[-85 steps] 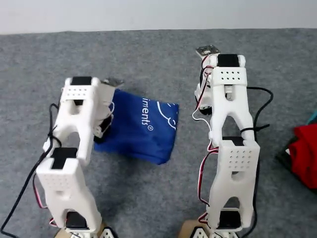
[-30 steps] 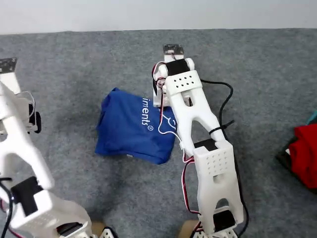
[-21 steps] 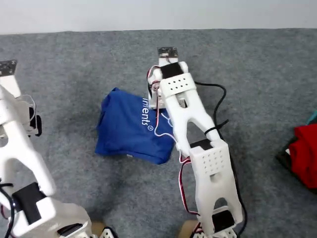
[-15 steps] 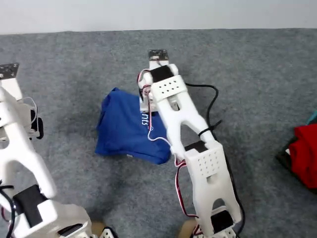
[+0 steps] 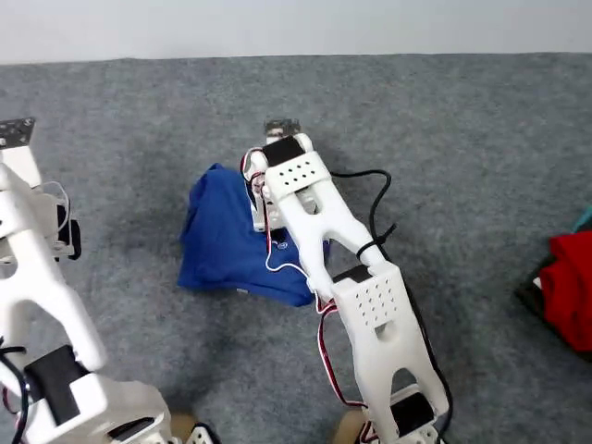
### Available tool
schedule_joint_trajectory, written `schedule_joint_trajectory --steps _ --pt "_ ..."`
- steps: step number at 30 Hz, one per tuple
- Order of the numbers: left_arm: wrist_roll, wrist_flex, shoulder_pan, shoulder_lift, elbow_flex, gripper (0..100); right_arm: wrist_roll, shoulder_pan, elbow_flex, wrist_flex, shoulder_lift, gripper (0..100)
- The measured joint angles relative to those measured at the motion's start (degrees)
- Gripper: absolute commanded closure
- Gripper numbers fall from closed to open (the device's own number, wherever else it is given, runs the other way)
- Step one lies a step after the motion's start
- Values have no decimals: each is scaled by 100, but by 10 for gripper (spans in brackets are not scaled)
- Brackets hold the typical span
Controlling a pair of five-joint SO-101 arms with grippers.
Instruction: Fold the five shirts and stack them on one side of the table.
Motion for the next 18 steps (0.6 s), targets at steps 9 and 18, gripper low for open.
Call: schedule_joint_trajectory --steps 9,18 --pt "0 -158 0 0 422 909 -132 149 -53 35 229 723" --pt "0 -220 0 0 571 909 273 273 -88 167 281 986"
